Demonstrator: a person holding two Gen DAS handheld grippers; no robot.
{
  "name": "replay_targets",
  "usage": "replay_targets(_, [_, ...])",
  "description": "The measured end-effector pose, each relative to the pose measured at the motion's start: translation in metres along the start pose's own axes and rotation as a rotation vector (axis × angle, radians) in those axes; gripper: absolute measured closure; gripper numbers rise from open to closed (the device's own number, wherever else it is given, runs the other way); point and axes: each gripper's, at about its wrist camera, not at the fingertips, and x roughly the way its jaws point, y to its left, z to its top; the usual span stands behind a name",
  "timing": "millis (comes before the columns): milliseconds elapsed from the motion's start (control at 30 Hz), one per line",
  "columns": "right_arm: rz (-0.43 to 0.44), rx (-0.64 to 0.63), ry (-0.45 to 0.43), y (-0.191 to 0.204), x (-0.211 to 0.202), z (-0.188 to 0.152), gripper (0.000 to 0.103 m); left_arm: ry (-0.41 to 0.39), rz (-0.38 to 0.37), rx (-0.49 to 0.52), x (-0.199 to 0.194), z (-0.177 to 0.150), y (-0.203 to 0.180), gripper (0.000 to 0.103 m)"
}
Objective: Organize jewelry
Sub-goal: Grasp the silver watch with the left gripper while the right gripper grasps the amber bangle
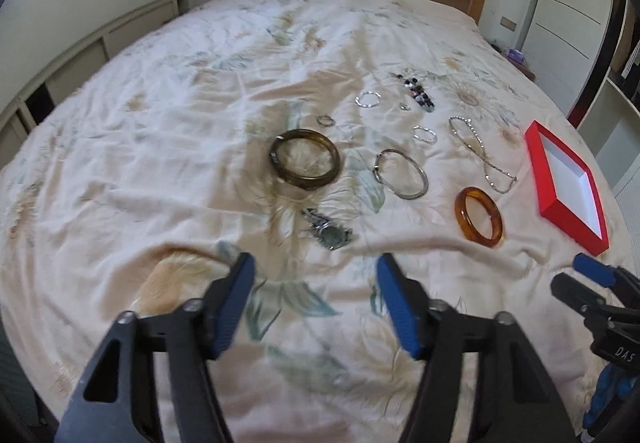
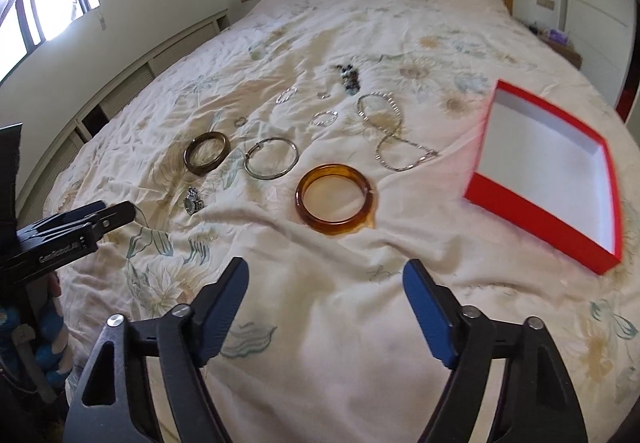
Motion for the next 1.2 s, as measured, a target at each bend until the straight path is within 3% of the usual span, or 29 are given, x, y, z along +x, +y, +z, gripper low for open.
replay_targets(67, [0.016, -0.002, 0.014, 0.0, 0.01, 0.005, 0.03, 0.024, -0.022, -0.009, 0.012, 0.005, 0.0, 0.063])
replay_targets(100, [0.023, -0.005, 0.021, 0.0, 0.014, 0.007, 0.03, 0.037, -0.031, -0.014, 0.02, 0.007, -0.001, 0.064])
replay_targets(567, [0.092, -0.008, 0.086, -0.005, 0.063, 0.035, 0.032, 0.128, -0.006, -0.09, 0.091, 0.016, -0.002, 0.064])
replay_targets(633, [0.109, -0.005, 0.096, -0.006, 0.069, 0.037, 0.035, 0.135, -0.006, -0.095, 0.096, 0.015, -0.001, 0.065])
replay_targets(733, [0.132, -0.01, 0.113, -0.003, 0.078, 0.04, 0.042, 0.147, -0.013, -0.099, 0.101, 0.014, 0.0, 0.073])
replay_targets(933, [0.202, 0.008, 0.15, 0.002, 0.094, 0.046, 0.057, 0.148, -0.028, -0.108, 0.104, 0.013, 0.003, 0.074])
replay_targets(1200, [0.211, 0.017, 0.201, 0.004, 0.119, 0.05, 0.076, 0.132, -0.069, -0.128, 0.098, 0.015, 0.008, 0.074])
